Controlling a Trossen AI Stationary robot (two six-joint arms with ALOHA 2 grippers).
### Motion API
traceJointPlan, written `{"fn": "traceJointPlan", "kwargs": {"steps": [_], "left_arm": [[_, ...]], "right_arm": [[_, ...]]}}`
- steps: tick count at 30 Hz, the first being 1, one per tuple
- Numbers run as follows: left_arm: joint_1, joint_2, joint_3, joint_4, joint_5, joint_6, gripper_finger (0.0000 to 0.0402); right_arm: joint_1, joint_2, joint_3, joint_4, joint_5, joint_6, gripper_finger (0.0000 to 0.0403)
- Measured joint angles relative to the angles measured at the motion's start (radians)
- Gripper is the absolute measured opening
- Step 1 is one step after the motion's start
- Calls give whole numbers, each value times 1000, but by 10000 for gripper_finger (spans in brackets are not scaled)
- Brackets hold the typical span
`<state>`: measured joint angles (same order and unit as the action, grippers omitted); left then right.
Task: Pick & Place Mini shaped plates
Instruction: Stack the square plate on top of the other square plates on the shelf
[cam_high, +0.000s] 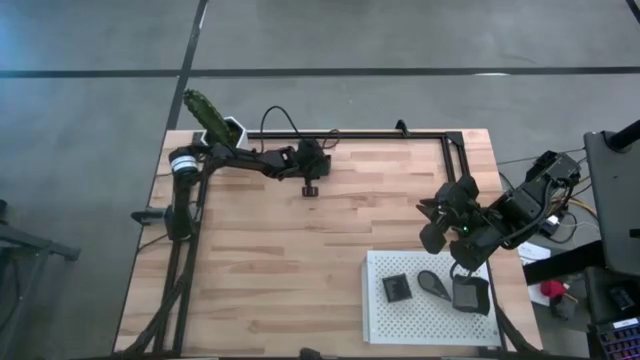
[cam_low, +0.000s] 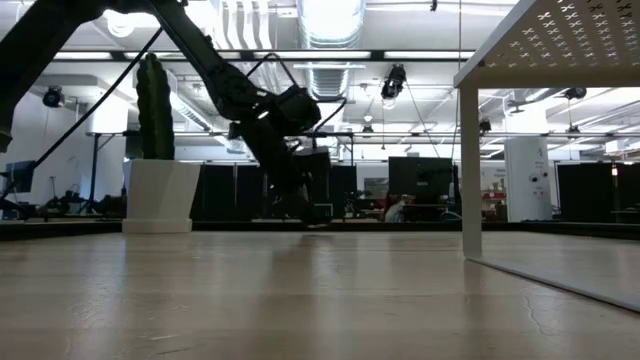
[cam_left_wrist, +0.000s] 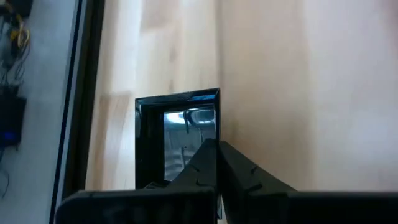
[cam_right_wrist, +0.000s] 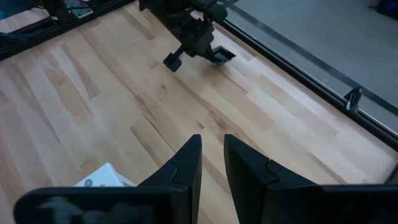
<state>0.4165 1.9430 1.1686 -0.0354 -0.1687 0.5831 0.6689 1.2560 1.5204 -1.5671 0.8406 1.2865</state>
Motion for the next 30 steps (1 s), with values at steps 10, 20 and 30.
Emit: {"fn": "traceJointPlan", "kwargs": {"steps": [10, 20, 30], "left_arm": [[-176, 0, 84, -50, 48, -12, 1], [-313, 103, 202, -41, 104, -80, 0], [-352, 226, 324, -94, 92, -84, 0]], "right_arm": [[0, 0, 0, 0, 0, -4, 63], [0, 0, 0, 0, 19, -8, 63], [0, 0, 0, 2, 23, -7, 63]]}}
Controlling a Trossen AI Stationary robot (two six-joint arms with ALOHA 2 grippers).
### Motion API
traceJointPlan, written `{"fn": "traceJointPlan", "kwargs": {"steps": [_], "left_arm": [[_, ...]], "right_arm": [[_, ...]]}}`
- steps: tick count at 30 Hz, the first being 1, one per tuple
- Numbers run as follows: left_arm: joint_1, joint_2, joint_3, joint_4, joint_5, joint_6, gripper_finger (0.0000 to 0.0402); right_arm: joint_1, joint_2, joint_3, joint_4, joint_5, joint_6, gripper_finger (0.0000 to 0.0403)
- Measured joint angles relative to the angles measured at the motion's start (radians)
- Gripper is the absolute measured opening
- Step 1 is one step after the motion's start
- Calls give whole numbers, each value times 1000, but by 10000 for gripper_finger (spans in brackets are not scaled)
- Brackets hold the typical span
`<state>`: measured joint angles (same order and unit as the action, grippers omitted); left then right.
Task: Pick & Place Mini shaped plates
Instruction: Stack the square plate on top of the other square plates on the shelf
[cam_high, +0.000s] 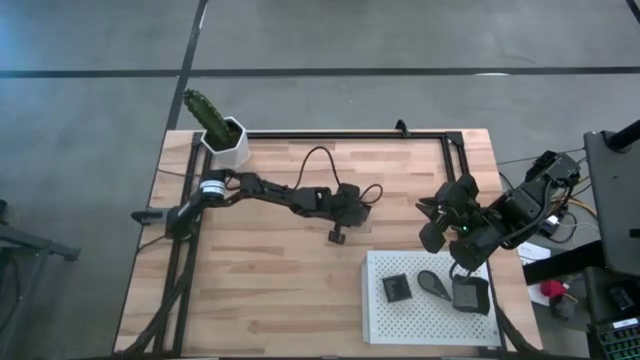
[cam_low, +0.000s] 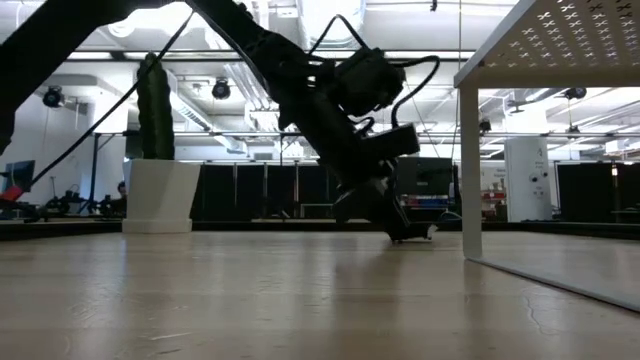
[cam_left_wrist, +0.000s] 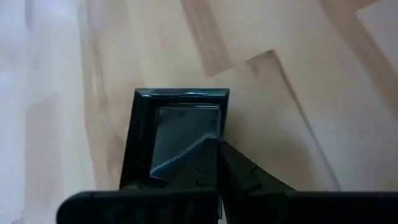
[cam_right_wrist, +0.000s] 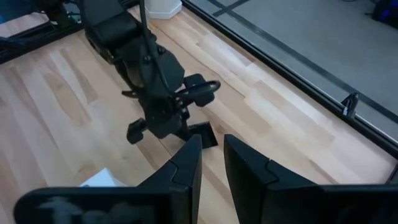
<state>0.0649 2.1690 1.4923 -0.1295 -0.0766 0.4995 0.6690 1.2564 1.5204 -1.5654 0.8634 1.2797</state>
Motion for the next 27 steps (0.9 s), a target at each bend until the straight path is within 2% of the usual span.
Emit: {"fn": "traceJointPlan", "kwargs": {"steps": [8, 17, 27], "left_arm": [[-8, 4, 10, -29, 7, -26, 13], [-27, -4, 9, -52, -7, -28, 77], [-58, -153, 2, -164, -28, -47, 89]], "right_arm": [[0, 0, 0, 0, 0, 0, 63], [0, 0, 0, 0, 1, 0, 63], [-98, 0, -25, 0, -8, -31, 63]]}}
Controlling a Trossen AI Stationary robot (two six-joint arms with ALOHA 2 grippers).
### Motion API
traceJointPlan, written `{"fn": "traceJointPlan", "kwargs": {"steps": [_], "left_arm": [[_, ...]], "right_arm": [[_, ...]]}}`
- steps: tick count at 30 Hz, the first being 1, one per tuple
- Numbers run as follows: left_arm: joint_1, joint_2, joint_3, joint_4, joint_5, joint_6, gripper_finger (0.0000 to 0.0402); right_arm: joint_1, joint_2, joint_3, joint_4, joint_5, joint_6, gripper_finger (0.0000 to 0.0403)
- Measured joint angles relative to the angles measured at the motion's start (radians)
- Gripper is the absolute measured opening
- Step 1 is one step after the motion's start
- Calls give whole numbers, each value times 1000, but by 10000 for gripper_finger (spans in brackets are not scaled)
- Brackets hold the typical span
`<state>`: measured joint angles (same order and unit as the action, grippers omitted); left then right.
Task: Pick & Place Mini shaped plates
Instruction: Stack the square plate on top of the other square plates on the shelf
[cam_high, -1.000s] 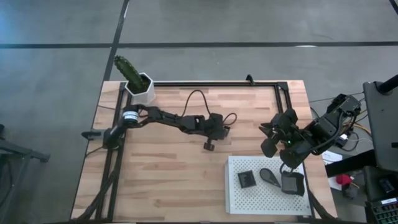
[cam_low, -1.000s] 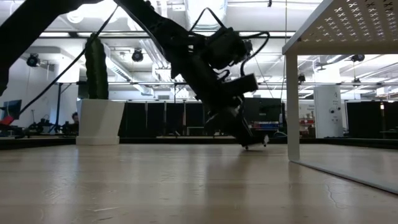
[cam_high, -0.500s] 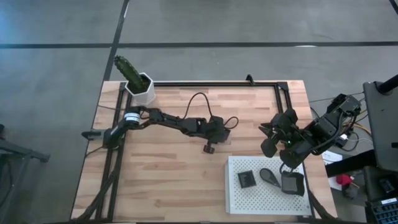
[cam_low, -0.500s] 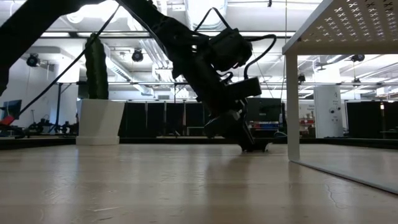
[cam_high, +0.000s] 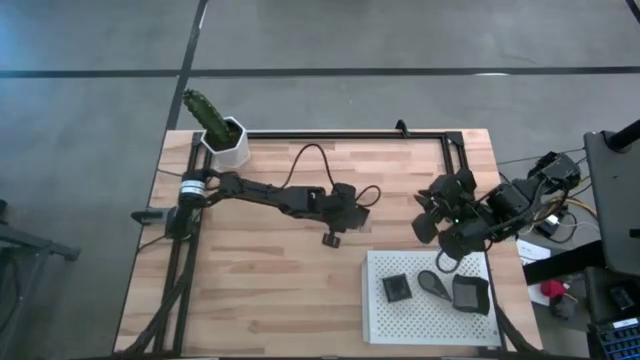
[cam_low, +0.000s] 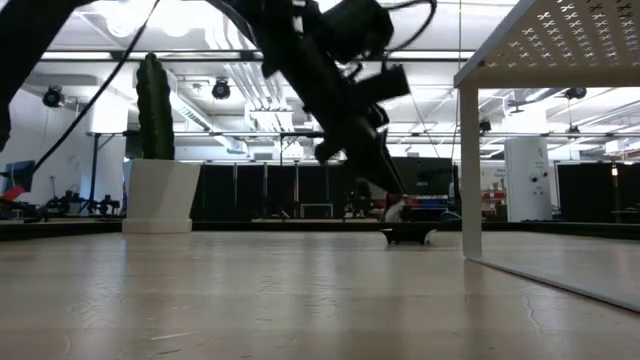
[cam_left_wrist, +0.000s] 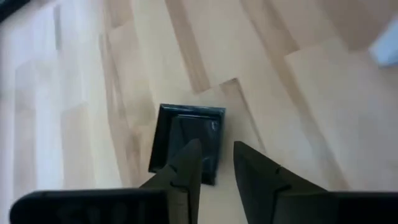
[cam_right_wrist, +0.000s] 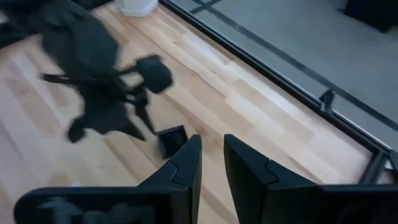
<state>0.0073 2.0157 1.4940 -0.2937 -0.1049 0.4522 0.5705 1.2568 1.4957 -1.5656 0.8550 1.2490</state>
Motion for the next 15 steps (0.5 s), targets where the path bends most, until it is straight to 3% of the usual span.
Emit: {"fn": "traceJointPlan", "kwargs": {"steps": [7, 11, 15], "left_arm": [[-36, -147, -61, -22, 2, -67, 89], [-66, -240, -120, -28, -6, -112, 88], [-102, -346, -193, -21, -61, -160, 87]], "right_arm": [[-155, 1, -68, 53, -92, -98, 63], [-261, 1, -134, 204, -186, -255, 63], [-377, 6, -226, 407, -345, -455, 63]]}}
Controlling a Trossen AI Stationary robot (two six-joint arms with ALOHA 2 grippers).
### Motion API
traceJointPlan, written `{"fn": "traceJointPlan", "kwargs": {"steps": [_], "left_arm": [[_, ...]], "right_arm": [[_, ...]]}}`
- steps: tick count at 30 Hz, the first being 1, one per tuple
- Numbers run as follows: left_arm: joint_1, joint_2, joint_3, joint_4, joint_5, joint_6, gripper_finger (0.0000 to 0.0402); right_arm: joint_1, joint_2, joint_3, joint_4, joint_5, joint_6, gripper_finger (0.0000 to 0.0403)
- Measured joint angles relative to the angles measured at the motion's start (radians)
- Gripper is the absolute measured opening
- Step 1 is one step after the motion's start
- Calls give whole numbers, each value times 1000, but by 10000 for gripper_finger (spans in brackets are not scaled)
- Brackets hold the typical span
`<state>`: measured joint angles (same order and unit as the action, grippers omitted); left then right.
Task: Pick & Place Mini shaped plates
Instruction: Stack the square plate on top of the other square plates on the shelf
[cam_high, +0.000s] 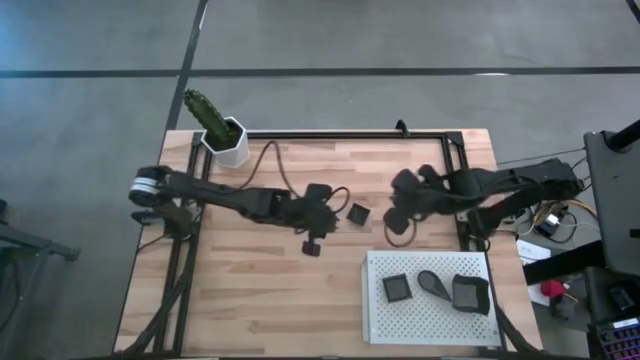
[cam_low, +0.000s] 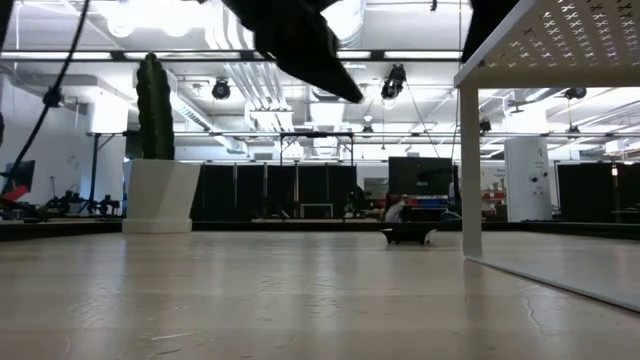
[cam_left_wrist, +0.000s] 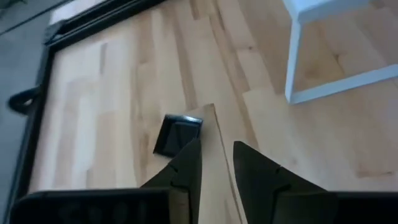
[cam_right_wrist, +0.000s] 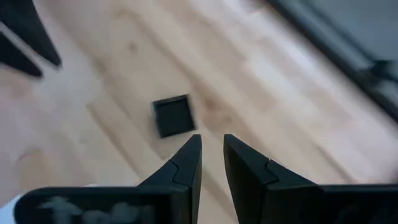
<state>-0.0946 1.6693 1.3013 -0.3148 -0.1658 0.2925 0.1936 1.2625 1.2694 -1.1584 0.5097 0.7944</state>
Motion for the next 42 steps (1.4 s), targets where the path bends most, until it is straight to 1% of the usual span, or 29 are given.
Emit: {"fn": "traceJointPlan", "kwargs": {"steps": [3, 6, 9, 12, 17, 22, 30, 34, 42], "left_arm": [[-25, -75, -55, 0, -71, -44, 89], [-51, -153, -107, 10, -150, -82, 88], [-75, -224, -162, 13, -218, -122, 88], [-93, -288, -218, 29, -262, -158, 89], [-104, -368, -305, 92, -279, -174, 87], [-104, -409, -366, 157, -282, -181, 89], [-105, -409, -396, 175, -282, -181, 89], [-105, -409, -409, 183, -282, -172, 87], [-105, -409, -426, 192, -282, -159, 88]], "right_arm": [[-86, 0, -78, 166, -139, -124, 63], [-167, -2, -143, 291, -276, -208, 63], [-237, -2, -201, 378, -391, -229, 63], [-298, -2, -258, 439, -450, -234, 63], [-380, 12, -328, 481, -463, -230, 63], [-418, 45, -364, 528, -465, -239, 63], [-424, 191, -377, 593, -469, -301, 63], [-430, 261, -359, 606, -490, -324, 63], [-433, 367, -329, 629, -492, -332, 63]]}}
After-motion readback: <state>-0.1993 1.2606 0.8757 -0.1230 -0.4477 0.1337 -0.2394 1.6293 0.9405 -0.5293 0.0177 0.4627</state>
